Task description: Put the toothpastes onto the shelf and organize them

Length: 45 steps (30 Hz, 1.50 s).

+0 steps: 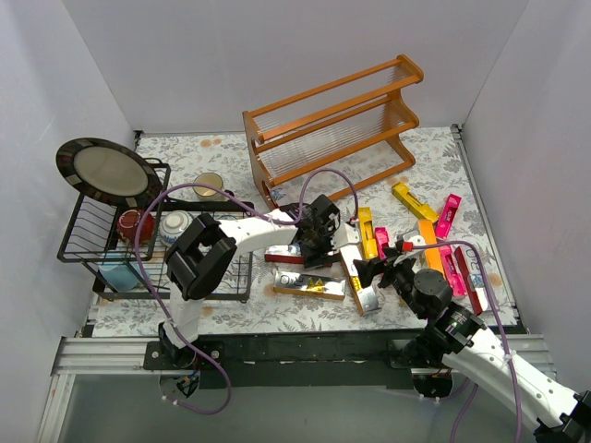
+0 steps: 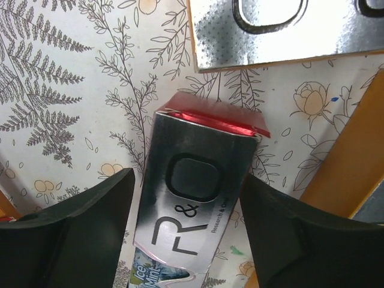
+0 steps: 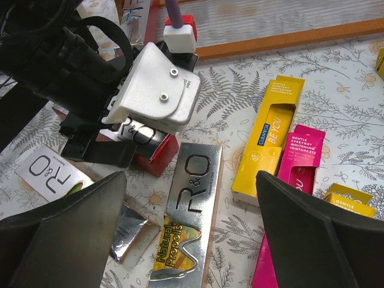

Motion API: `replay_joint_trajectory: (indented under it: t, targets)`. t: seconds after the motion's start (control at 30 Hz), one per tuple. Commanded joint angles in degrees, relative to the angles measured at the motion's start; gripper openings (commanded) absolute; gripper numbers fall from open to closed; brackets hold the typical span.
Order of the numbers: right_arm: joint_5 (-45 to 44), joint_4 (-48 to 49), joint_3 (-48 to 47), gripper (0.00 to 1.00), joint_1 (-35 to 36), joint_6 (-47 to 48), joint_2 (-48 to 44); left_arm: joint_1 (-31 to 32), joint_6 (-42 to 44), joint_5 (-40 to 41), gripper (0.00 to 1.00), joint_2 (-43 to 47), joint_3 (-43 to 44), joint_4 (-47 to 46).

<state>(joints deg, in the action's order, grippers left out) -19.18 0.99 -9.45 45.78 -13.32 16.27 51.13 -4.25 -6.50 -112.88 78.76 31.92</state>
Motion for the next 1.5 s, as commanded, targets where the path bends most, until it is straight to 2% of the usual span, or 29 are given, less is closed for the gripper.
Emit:
replay_joint_trajectory:
  t: [0.0, 0.07, 0.1, 0.13, 0.33, 0.6, 0.67, 0.8, 1.0, 1.23, 1.33, 1.47]
  targets:
    - [0.11, 2.35, 0.23, 0.97, 0.19, 0.49, -0.28, 0.19, -3.3, 0.96, 0.66, 0.29, 2.18, 1.22]
    - [0.11, 2.17, 0.14, 0.97, 0.19, 0.4, -0.19, 0.19, -5.67, 2.36, 0.62, 1.61, 2.88, 0.51]
    - [0.11, 2.17, 0.14, 0.97, 0.19, 0.49, -0.19, 0.19, -6.46, 3.85, 0.56, 1.87, 3.15, -0.01]
    - [0.19, 2.17, 0.05, 0.97, 0.19, 0.4, -0.19, 0.19, -8.47, 5.08, 0.54, 2.05, 3.59, -0.02]
    - [1.51, 1.99, -0.13, 0.96, 0.19, 0.23, 0.07, 0.11, -16.92, 12.2, 0.46, 1.61, 7.72, 1.83]
    - [3.88, 3.66, -1.0, 0.96, 0.19, 0.23, 2.79, 0.11, -33.68, 17.92, 0.29, 2.23, 14.39, 4.28]
    - [5.2, 4.89, -1.27, 0.96, 0.19, 0.05, 3.85, 0.11, -37.65, 19.06, 0.2, 1.7, 17.9, 5.51]
    - [7.22, 7.17, -2.32, 0.96, 0.27, -0.65, 7.53, 0.02, -47.49, 19.43, 0.14, 1.0, 22.04, 9.73]
    - [6.97, 8.58, -3.91, 0.96, 2.2, -0.83, 10.88, -0.68, -60.07, 20.47, 0.09, 2.57, 21.7, 9.74]
    - [-2.07, 10.52, -5.57, 0.97, 9.4, 1.1, 15.54, -2.35, -75.36, 20.47, 0.06, 4.5, 19.95, 8.25]
    - [-11.73, 12.27, -6.36, 0.97, 16.08, 2.51, 18.96, -2.62, -80.38, 22.14, 0.06, 5.83, 18.36, 7.19]
    - [-30.44, 16.75, -8.99, 0.98, 30.11, 8.65, 25.8, -2.88, -84.68, 25.21, 0.04, 6.27, 18.36, 8.94]
